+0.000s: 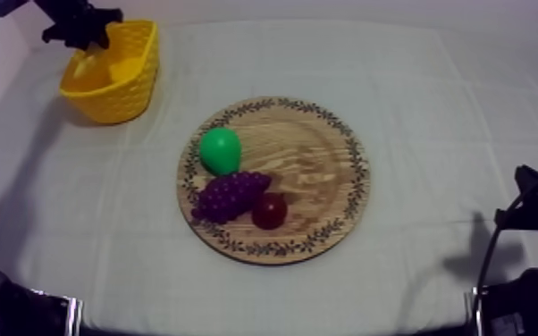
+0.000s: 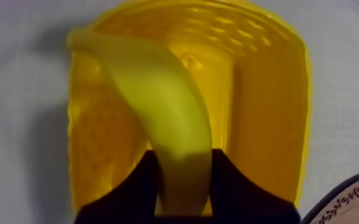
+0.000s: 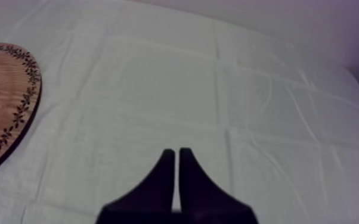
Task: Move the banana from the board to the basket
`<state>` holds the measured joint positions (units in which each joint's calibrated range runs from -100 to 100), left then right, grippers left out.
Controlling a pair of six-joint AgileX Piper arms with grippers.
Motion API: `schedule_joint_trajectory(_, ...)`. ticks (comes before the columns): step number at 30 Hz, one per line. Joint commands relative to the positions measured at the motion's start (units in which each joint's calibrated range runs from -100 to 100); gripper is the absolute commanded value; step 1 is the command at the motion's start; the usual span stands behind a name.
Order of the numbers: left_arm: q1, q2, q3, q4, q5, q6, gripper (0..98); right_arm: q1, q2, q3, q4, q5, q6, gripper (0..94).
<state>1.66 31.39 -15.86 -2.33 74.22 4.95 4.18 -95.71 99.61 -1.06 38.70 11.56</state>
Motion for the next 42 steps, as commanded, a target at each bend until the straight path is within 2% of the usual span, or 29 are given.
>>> schedule_joint_trajectory(1, 0.05, 0.86, -0.40, 0.05, -0.69, 0.05, 17.2, 0.03, -0.05, 0.05, 0.01, 0.01, -0.01, 0.4)
schedule_joint_trajectory(4, 0.22, 2.21, -1.32, 0.30, -2.10, -0.06, 29.8, 0.03, -0.05, 0.05, 0.01, 0.01, -0.01, 0.4)
schedule_joint_trajectory(9, -0.04, 4.55, -2.55, 2.20, -5.03, -1.86, 52.7, 0.03, -0.05, 0.05, 0.01, 0.01, -0.01, 0.4)
schedule_joint_trajectory(12, -0.48, 5.76, -2.54, 3.17, -6.89, -2.81, 59.5, 0.03, -0.05, 0.05, 0.01, 0.01, -0.01, 0.4)
schedule_joint_trajectory(15, -0.86, 6.44, -2.04, 3.78, -8.39, -3.69, 61.8, 0.03, -0.05, 0.05, 0.01, 0.01, -0.01, 0.4)
schedule_joint_trajectory(18, -1.03, 5.89, -0.84, 4.03, -9.90, -4.40, 56.0, 0.03, -0.05, 0.05, 0.01, 0.01, -0.01, 0.4)
schedule_joint_trajectory(20, -0.98, 4.60, 0.61, 4.01, -11.09, -4.71, 43.1, 0.03, -0.05, 0.05, 0.01, 0.01, -0.01, 0.4)
schedule_joint_trajectory(23, -0.67, 1.58, 3.36, 3.93, -12.52, -5.52, 16.4, 0.03, -0.05, 0.05, 0.01, 0.01, -0.01, 0.4)
schedule_joint_trajectory(26, -0.31, -2.63, 6.94, 4.06, -13.92, -6.35, 5.7, 0.03, -0.05, 0.05, 0.01, 0.01, -0.01, 0.4)
schedule_joint_trajectory(34, 1.16, -20.63, 23.51, 3.90, -19.78, -6.19, 0.4, 0.03, -0.05, 0.05, 0.01, 0.01, -0.01, 0.4)
schedule_joint_trajectory(42, 3.12, -46.08, 48.92, 3.85, -30.02, -5.26, 0.1, 0.03, -0.05, 0.05, 0.01, 0.01, 0.01, 0.4)
